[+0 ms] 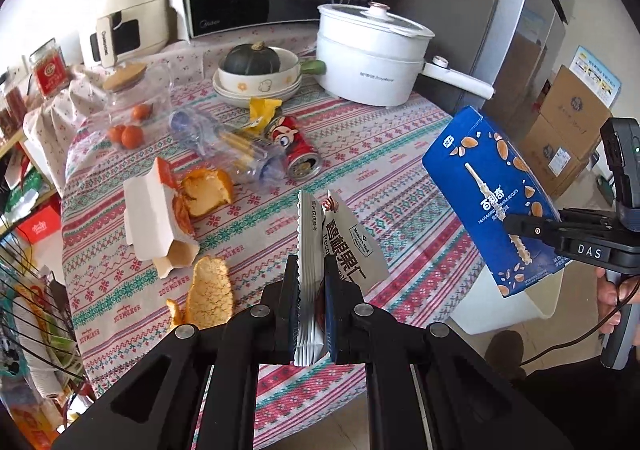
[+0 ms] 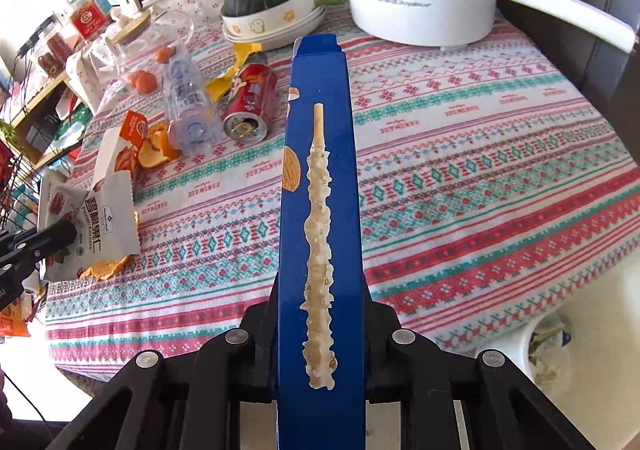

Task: Collect trash
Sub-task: 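Carry the blue box with the right tool over the white bin and release it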

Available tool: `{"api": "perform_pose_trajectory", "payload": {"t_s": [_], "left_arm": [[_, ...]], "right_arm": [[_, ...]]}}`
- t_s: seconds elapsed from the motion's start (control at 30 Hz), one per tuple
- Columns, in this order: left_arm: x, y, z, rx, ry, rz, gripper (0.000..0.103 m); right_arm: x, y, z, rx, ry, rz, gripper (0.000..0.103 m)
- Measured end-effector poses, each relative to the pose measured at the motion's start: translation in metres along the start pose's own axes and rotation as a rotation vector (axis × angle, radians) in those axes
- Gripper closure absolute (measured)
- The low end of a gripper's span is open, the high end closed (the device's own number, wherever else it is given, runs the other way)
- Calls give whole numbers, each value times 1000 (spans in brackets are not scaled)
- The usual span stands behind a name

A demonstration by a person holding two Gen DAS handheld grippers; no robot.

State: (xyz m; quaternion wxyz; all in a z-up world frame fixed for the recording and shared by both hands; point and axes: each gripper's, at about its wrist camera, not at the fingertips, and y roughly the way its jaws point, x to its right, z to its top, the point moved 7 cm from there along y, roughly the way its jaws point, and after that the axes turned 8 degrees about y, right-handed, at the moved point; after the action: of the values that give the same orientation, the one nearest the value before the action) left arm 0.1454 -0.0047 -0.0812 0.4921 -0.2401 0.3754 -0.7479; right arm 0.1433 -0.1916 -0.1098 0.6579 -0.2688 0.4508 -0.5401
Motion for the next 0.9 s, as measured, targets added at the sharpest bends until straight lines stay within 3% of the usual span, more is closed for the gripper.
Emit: {"api": "perform_pose_trajectory", "payload": {"t_s": [0.2, 0.37, 0.9], "left_arm": [[62, 9, 13, 23, 24, -102, 92], [107, 33, 0, -4, 0, -211, 92], [252, 96, 9, -79, 155, -369, 92]], "right_arm": [[42, -29, -2, 44, 56, -33, 79], [85, -51, -12, 68, 109, -71, 79], [252, -85, -80, 28, 404, -225, 79]]}}
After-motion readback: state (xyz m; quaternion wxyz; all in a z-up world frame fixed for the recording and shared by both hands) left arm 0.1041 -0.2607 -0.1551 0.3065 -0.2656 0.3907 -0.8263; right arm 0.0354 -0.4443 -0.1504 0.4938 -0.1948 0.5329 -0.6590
